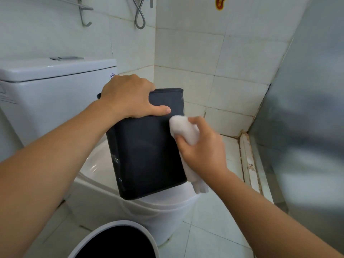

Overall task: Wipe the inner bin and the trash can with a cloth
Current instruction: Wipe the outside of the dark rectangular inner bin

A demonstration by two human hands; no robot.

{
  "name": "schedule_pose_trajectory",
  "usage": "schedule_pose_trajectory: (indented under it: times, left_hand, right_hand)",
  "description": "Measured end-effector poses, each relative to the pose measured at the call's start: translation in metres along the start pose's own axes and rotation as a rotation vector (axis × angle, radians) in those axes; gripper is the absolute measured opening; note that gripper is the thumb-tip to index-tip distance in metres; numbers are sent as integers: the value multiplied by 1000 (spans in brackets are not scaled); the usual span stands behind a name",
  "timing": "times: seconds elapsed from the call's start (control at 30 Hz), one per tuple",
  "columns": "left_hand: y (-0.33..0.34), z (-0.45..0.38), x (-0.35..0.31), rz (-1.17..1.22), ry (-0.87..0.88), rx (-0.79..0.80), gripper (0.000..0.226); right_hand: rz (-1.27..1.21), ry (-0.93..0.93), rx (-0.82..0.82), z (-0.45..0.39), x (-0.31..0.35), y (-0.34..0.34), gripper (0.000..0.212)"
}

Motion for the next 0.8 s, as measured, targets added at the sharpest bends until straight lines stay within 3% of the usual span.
schedule_pose_trajectory:
  times: [0.13,0.33,0.43,0.53,0.8]
  left_hand:
    - [-2,1,-8,-20,42,-32,73]
    - [1,-3,1,24,-6,-21,67]
    - [0,-3,-2,26,-3,-12,67]
    - [0,-2,1,41,-10,5,66]
    - [-3,1,-4,-6,24,-30,69]
  right_hand:
    - [-23,9,-24,-14,0,-13,44]
    - [113,-81,370,59,-17,22,47]
    - [146,-91,456,81,-25,26,45]
    - [120,-67,411,73,-20,23,44]
    - [-11,43,21,-12,3,-9,40]
Point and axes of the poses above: each hand's wrist, its own z-axis away from the middle knuckle, its own y-axis out of the palm, x = y × z, the point moved 10 cm from there along -z, towards the middle knuckle, and after that the axes turned 8 degrees about -y, right-handed, at the moved point
